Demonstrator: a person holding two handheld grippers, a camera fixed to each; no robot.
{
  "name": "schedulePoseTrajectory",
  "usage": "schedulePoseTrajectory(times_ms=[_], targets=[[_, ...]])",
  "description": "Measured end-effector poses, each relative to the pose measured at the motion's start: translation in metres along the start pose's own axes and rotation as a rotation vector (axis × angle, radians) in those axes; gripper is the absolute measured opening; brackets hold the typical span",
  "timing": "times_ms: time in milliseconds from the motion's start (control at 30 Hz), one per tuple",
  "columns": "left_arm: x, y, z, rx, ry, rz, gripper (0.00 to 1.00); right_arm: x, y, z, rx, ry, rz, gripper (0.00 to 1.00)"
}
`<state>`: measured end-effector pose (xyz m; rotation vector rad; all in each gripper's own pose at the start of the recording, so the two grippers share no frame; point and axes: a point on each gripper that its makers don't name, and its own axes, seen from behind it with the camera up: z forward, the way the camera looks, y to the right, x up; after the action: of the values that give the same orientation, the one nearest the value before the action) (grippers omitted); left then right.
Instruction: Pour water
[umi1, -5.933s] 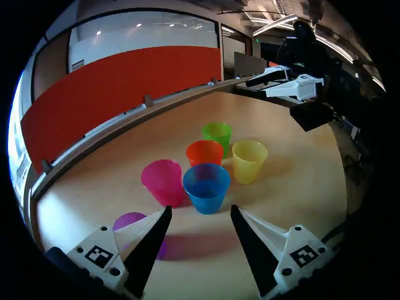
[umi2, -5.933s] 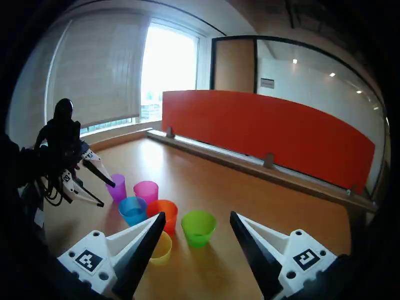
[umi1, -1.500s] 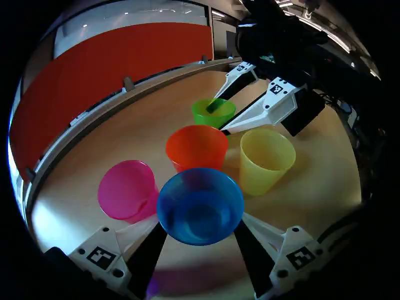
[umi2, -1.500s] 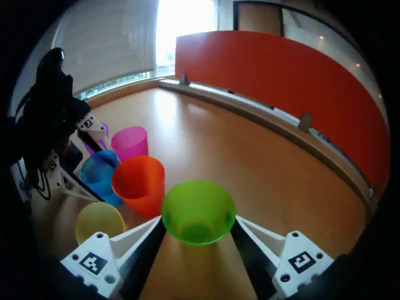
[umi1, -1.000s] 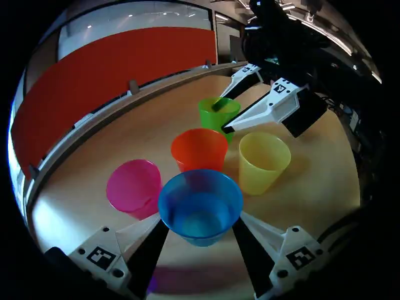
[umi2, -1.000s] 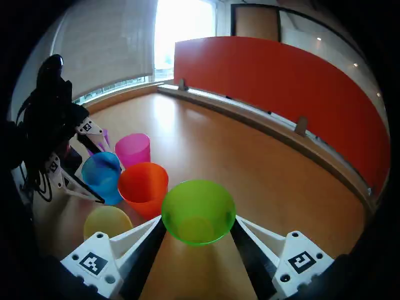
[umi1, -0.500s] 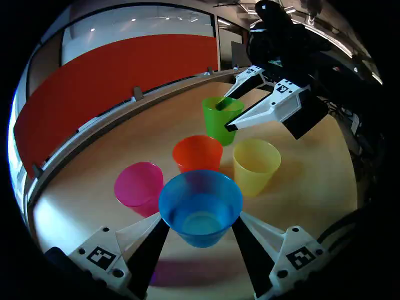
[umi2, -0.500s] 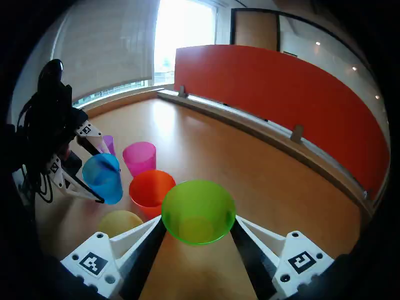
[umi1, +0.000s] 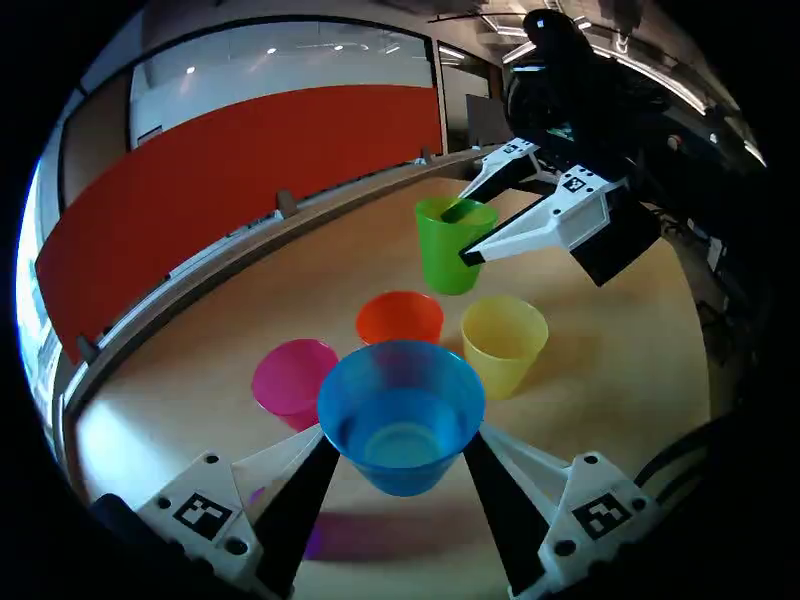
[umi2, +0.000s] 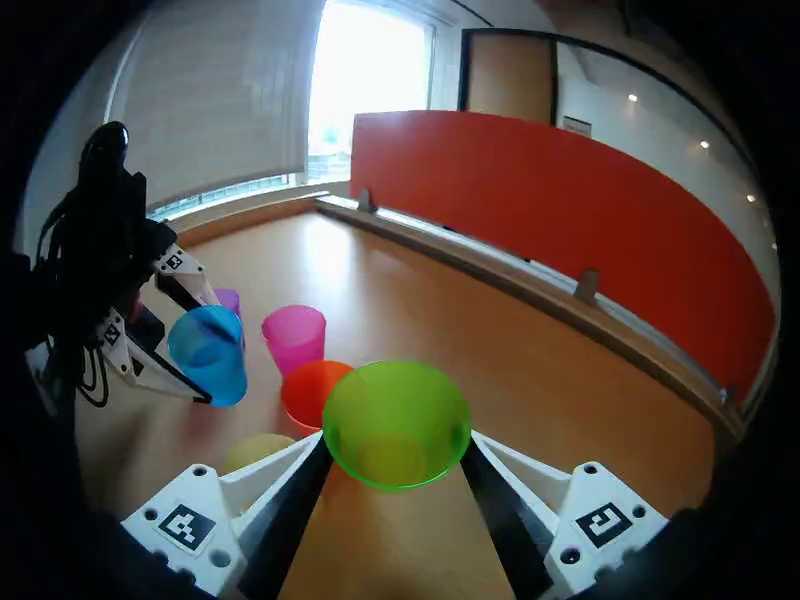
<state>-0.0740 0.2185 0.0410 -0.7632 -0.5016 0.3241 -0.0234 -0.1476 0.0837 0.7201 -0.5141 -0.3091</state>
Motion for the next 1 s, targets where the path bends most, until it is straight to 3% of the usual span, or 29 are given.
schedulePoseTrajectory(times_ms=[1000], targets=[[0.02,0.01,-0.063,0.068,0.119,-0.04,0.81,0.039,-0.051,-0.044,-0.022,0.189,-0.012,0.89]])
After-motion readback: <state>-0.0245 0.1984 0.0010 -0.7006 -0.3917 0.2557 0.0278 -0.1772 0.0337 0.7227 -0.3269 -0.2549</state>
